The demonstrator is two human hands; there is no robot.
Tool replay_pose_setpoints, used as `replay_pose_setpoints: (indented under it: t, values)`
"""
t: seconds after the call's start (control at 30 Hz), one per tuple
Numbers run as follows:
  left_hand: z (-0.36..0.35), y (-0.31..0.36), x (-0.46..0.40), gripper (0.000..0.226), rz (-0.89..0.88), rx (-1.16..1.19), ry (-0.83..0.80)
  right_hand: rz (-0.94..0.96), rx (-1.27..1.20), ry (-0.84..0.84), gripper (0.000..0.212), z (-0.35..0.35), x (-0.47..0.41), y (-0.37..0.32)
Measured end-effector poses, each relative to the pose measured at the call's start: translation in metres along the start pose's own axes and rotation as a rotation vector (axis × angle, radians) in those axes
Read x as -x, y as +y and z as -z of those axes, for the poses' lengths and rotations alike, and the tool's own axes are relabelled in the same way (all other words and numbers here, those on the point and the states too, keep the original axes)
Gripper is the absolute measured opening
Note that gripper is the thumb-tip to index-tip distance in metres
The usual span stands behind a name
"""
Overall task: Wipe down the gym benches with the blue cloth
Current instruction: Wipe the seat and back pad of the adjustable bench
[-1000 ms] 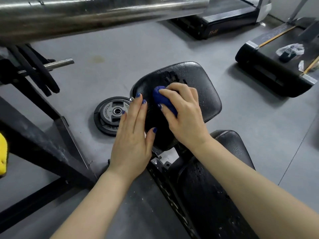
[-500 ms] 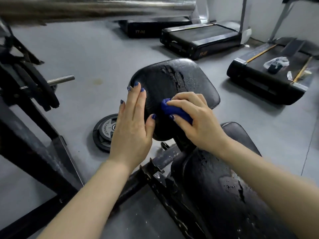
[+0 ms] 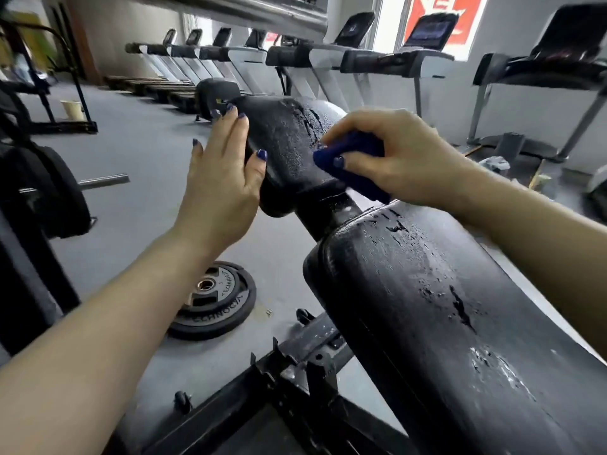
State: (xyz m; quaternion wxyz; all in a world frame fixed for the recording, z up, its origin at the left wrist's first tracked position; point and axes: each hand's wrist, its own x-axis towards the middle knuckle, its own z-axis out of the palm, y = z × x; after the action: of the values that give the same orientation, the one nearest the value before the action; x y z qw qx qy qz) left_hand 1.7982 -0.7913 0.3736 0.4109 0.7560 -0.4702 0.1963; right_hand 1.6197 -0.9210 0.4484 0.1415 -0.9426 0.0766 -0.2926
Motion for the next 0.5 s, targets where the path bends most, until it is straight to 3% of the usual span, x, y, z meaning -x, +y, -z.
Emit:
replay_pose_setpoints:
  t: [0.2,0.5]
  values:
    - [-0.001,0.037,0.066,0.057,-0.148,0.128,-0.008,-0.006,-0.023,0.211,0.014,0.011,0.06,-0.005]
    - [-0.021,0.061,0.153,0.052,-0.143,0.139,-0.194,0.056,0.027,0.256,0.016,-0.015,0.153,-0.027]
